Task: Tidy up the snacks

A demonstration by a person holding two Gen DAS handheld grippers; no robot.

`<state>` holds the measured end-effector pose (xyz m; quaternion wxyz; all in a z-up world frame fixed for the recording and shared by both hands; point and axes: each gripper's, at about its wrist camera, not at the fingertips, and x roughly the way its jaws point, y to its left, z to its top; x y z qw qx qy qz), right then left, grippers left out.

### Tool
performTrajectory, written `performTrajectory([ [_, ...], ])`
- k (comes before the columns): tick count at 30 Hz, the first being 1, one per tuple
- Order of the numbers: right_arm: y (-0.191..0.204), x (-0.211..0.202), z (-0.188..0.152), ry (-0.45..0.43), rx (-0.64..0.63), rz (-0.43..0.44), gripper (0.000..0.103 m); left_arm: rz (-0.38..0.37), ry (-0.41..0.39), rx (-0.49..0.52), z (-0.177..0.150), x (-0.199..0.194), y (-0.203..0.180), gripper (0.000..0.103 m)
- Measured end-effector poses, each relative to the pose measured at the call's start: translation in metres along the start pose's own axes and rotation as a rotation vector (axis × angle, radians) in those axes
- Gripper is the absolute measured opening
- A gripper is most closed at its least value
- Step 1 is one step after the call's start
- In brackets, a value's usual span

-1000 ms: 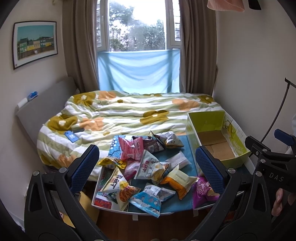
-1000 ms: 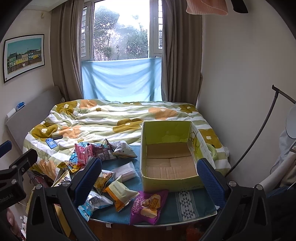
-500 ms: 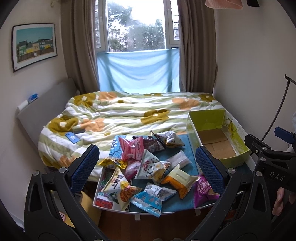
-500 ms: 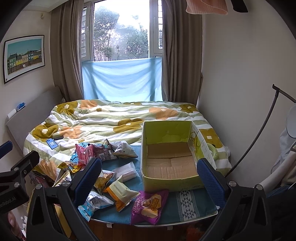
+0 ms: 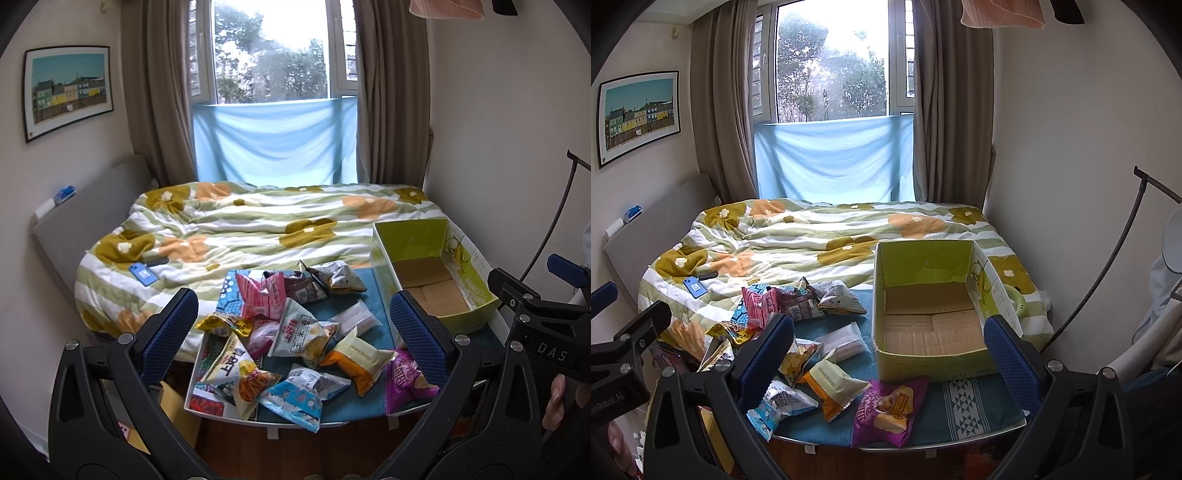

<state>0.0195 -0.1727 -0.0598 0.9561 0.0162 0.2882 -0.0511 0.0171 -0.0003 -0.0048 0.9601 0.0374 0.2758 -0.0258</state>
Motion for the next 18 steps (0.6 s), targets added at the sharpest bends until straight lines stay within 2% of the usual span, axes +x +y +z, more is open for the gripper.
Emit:
performTrajectory([
  [6,-0.001,0.0,0.0,0.0,0.0,0.001,0.103,0.007,0.004,0.0,0.001,0.001,0.001,0.103],
  [12,0.001,0.0,0.003,0.014,0.019,-0.001,0.103,-0.002,0.049,-0.012,0.004,0.01,0.01,0.103],
  [18,-0.007,0.013,-0.01,0.073,0.071,-0.009,0.103,-0.048,0.124,0.008,-0.029,0.039,0.016,0.103],
])
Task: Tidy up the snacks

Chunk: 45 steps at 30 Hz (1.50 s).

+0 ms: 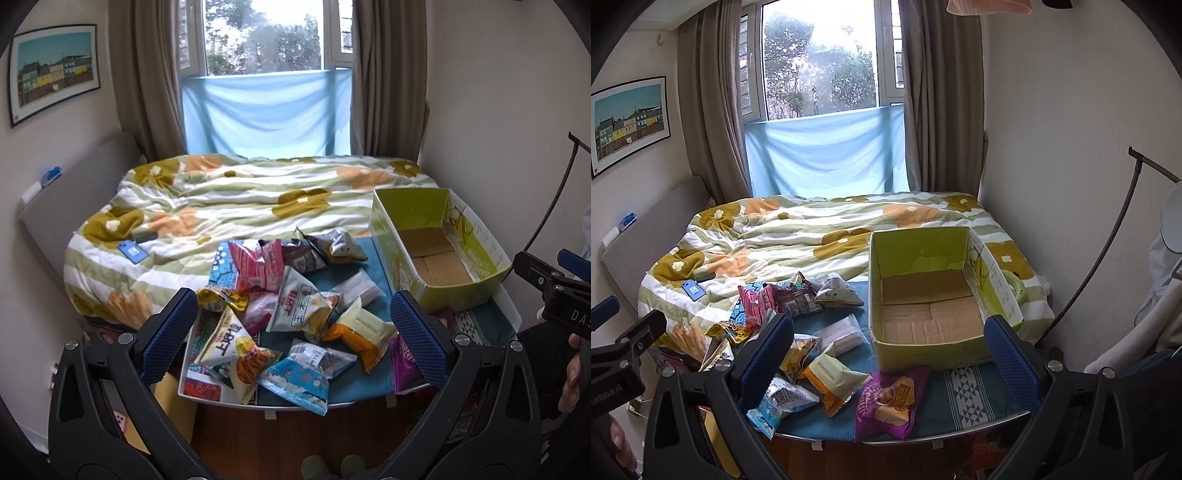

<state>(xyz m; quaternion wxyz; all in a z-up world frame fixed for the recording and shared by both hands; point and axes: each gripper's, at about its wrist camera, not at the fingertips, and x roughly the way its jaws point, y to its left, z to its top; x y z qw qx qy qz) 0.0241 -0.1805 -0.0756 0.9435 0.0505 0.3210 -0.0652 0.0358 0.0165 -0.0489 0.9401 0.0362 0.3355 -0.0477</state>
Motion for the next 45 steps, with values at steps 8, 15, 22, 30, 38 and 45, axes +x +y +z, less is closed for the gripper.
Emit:
performTrajectory([
  [8,-0.036,0.06,-0.041,0.185,0.055,0.045,0.103,0.045,0.114,0.002,-0.06,0.049,-0.019,0.103],
  [15,-0.062,0.133,-0.08,0.377,0.054,0.167,0.103,0.113,0.227,0.13,-0.101,0.108,-0.058,0.103],
  [22,-0.067,0.177,-0.109,0.475,0.057,0.286,0.103,0.197,0.298,0.312,-0.126,0.157,-0.079,0.103],
  [30,-0.06,0.208,-0.132,0.551,0.127,0.322,0.103,0.205,0.369,0.461,-0.141,0.195,-0.08,0.103],
  [38,-0.058,0.223,-0.141,0.575,0.196,0.314,0.103,0.187,0.434,0.534,-0.145,0.229,-0.077,0.086],
  [45,-0.053,0.232,-0.143,0.58,0.215,0.305,0.103,0.208,0.436,0.586,-0.143,0.232,-0.075,0.061],
])
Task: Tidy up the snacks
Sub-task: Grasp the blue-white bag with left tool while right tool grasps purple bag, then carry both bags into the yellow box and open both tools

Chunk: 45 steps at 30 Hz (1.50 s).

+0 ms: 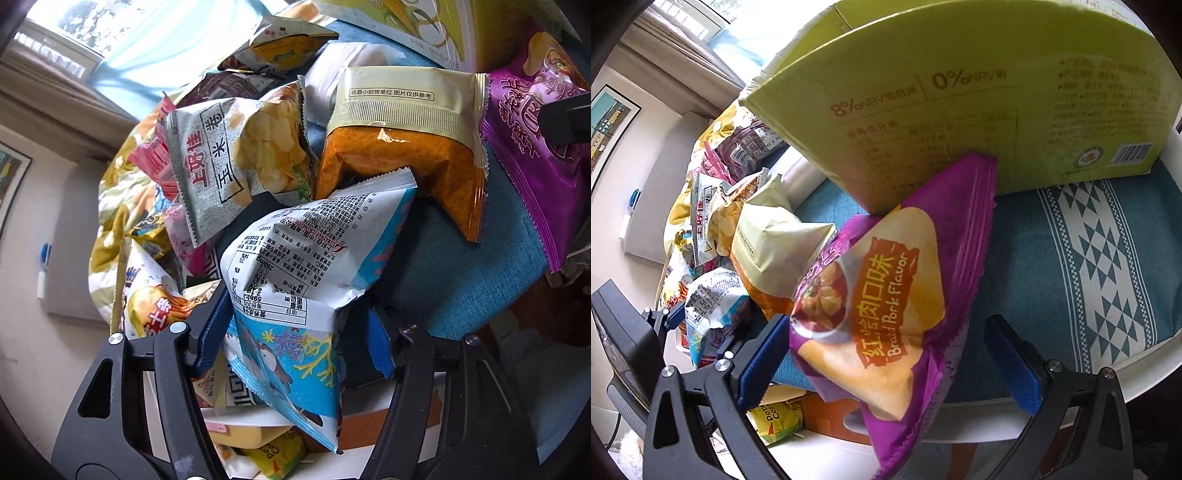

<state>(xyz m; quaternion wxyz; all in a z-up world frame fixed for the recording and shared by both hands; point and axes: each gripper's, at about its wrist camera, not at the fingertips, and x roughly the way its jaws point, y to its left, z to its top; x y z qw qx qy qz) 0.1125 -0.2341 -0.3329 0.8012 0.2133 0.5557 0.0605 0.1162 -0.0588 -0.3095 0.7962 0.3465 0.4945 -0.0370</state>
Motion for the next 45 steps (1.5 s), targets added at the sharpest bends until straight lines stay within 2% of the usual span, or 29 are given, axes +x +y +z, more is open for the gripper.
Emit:
performTrajectory([
  [4,0.002,0.004,0.002,0.0,0.008,0.0,0.098,-0.001,-0.004,0.014,-0.003,-0.004,-0.001,0.057],
  [7,0.004,0.005,0.002,0.004,0.003,-0.001,0.087,-0.018,-0.006,0.012,-0.005,-0.006,0.0,0.055],
  [12,0.007,0.004,0.002,0.012,0.015,-0.006,0.078,-0.035,-0.013,0.009,-0.006,-0.013,0.001,0.051],
  [14,0.008,0.002,0.002,0.009,0.012,0.013,0.066,-0.032,-0.019,0.014,-0.006,-0.016,-0.001,0.051],
  [17,0.011,-0.003,0.0,0.004,0.004,0.002,0.061,-0.034,-0.033,0.011,-0.006,-0.024,0.001,0.05],
  [24,0.012,-0.022,-0.006,-0.024,0.017,0.004,0.059,-0.023,-0.059,-0.002,-0.016,-0.048,0.005,0.05],
  [29,0.02,-0.042,-0.01,-0.042,-0.003,0.001,0.059,-0.019,-0.089,-0.051,-0.019,-0.075,0.023,0.05],
  [36,0.044,-0.092,-0.006,-0.103,-0.063,-0.007,0.059,-0.052,-0.185,-0.152,-0.013,-0.127,0.064,0.05],
  [41,0.064,-0.132,0.0,-0.192,-0.094,-0.02,0.059,-0.049,-0.29,-0.152,0.003,-0.152,0.089,0.05],
  [45,0.078,-0.151,0.016,-0.27,-0.101,-0.044,0.059,-0.059,-0.353,-0.143,0.029,-0.162,0.103,0.05],
])
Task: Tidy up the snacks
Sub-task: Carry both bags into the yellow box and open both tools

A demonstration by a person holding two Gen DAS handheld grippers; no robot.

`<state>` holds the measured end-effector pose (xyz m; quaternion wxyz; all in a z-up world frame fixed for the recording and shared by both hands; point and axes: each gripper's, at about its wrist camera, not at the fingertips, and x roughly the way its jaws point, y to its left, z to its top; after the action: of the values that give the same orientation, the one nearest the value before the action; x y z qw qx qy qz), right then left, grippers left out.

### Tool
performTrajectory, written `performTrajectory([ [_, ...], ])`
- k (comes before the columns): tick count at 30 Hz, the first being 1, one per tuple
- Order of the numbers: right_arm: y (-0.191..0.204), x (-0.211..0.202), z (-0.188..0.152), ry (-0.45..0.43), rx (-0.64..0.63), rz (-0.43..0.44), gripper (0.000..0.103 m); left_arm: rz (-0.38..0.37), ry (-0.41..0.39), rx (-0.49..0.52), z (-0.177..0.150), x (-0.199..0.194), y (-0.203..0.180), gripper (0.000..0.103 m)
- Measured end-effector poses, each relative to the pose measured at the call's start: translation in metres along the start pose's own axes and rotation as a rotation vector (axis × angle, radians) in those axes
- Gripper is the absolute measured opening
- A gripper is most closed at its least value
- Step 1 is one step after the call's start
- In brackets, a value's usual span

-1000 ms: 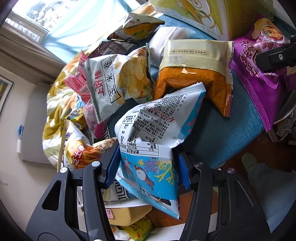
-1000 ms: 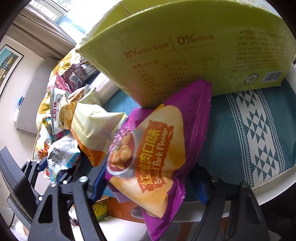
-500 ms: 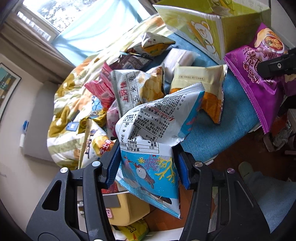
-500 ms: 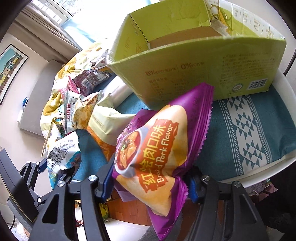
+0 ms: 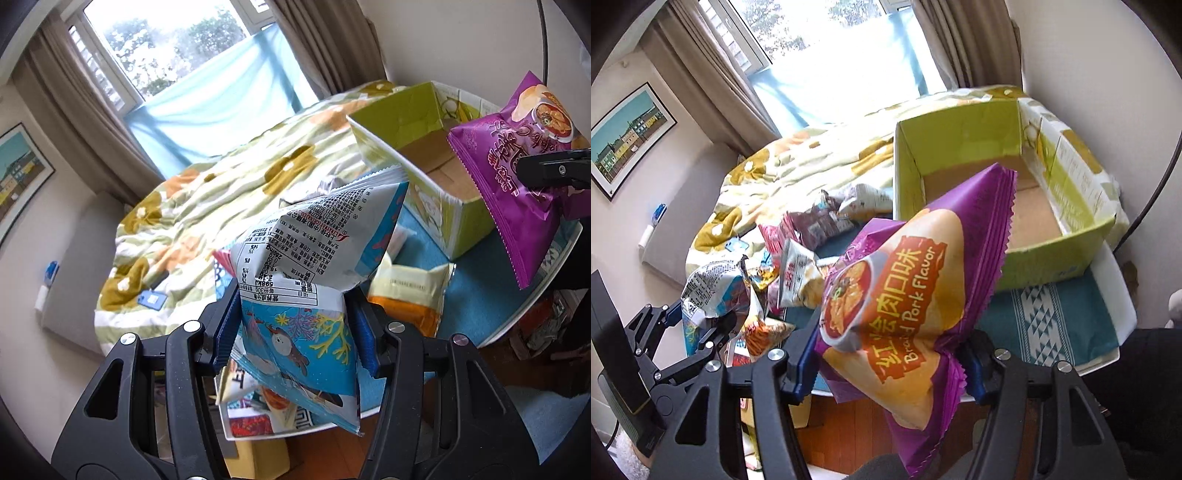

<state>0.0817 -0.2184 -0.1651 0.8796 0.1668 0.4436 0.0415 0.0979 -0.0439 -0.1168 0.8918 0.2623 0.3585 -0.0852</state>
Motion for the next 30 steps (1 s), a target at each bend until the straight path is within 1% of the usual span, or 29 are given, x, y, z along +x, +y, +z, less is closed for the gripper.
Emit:
performTrajectory([
  [4,0.0,-0.009,0.028,-0.062,-0.007,-0.037,0.059,-0.014,-0.056,0.015,0.037,0.006,-0.001,0.05],
  [7,-0.008,-0.012,0.051,-0.099,-0.003,-0.05,0.059,-0.026,-0.085,0.005,0.069,0.016,-0.005,0.05],
  [10,-0.021,-0.011,0.076,-0.125,-0.011,-0.06,0.059,-0.029,-0.097,-0.008,0.106,0.033,-0.016,0.05],
  [14,-0.044,0.001,0.112,-0.134,-0.038,-0.073,0.059,-0.052,-0.078,-0.053,0.159,0.065,-0.033,0.05],
  [18,-0.067,0.018,0.144,-0.122,-0.111,-0.116,0.059,-0.09,-0.039,-0.095,0.212,0.103,-0.063,0.05],
  [21,-0.087,0.03,0.167,-0.112,-0.145,-0.126,0.059,-0.116,0.01,-0.114,0.242,0.134,-0.088,0.05],
  [24,-0.108,0.044,0.186,-0.084,-0.164,-0.121,0.059,-0.137,0.075,-0.148,0.262,0.171,-0.11,0.05],
  [27,-0.129,0.06,0.197,-0.036,-0.166,-0.11,0.059,-0.164,0.134,-0.18,0.273,0.201,-0.127,0.051],
  [29,-0.141,0.07,0.201,-0.007,-0.164,-0.102,0.059,-0.165,0.163,-0.204,0.274,0.216,-0.135,0.056],
  [30,-0.145,0.074,0.203,0.005,-0.164,-0.101,0.059,-0.162,0.179,-0.208,0.276,0.223,-0.138,0.064],
])
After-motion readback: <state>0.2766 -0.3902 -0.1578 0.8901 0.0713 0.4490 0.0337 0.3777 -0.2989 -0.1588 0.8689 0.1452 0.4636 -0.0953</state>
